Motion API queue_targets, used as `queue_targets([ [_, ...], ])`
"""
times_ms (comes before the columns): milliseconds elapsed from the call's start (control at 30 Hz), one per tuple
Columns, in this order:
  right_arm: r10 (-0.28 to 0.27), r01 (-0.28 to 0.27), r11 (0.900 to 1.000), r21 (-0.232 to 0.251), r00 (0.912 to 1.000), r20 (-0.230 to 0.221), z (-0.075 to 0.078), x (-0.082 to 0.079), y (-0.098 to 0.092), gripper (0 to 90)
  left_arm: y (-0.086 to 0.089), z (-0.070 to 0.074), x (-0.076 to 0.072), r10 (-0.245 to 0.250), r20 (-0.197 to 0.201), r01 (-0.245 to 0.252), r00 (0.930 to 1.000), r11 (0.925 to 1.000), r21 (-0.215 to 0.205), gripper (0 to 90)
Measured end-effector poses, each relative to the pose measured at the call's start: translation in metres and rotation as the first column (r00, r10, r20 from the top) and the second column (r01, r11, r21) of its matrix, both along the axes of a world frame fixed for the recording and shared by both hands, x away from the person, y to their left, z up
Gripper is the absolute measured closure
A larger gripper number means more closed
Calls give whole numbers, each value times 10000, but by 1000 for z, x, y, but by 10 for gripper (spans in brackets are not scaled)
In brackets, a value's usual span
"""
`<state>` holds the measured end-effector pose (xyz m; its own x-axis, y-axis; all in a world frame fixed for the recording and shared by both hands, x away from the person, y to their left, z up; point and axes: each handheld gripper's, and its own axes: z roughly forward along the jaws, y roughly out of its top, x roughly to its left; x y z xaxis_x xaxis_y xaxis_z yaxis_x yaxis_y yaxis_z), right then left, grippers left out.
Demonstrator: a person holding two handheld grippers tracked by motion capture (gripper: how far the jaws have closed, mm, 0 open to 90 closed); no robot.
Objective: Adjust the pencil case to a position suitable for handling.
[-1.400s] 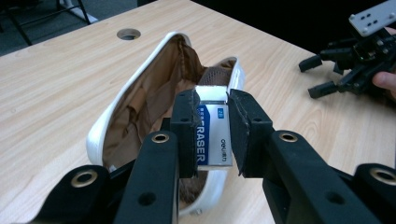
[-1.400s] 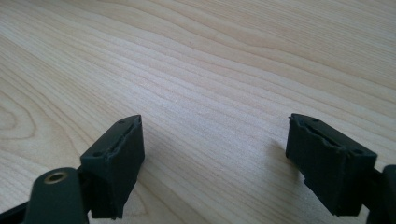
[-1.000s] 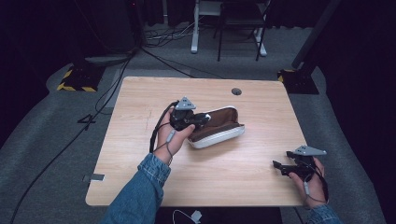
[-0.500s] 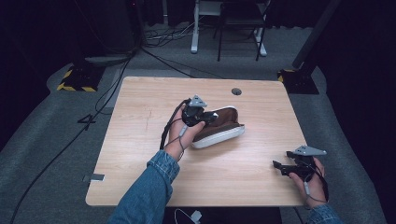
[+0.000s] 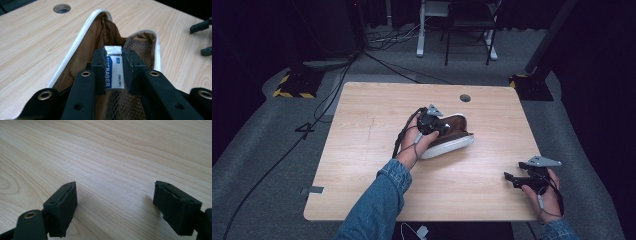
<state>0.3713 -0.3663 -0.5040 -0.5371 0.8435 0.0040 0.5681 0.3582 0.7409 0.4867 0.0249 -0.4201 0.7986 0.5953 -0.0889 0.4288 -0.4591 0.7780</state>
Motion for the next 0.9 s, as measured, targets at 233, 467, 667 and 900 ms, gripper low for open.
queue_targets([
  [233, -2, 2, 10000, -1, 10000, -2, 0, 0, 0, 200, -2, -9, 5, 2, -311, 14, 9995, 9986, 521, 724],
  [467, -7, 7, 10000, -1, 10000, -6, 0, 0, 0, 200, -3, -14, 7, 72, -412, -28, 9991, 9944, 1058, 724],
  [667, -6, 6, 10000, -1, 10000, -4, 0, 0, 0, 200, -3, -16, 8, 273, -193, -253, 9994, 9949, 976, 662],
  [900, -3, 3, 10000, -2, 10000, -4, 0, 0, 0, 200, -5, -12, 2, 304, -95, -295, 9995, 9961, 827, 485],
])
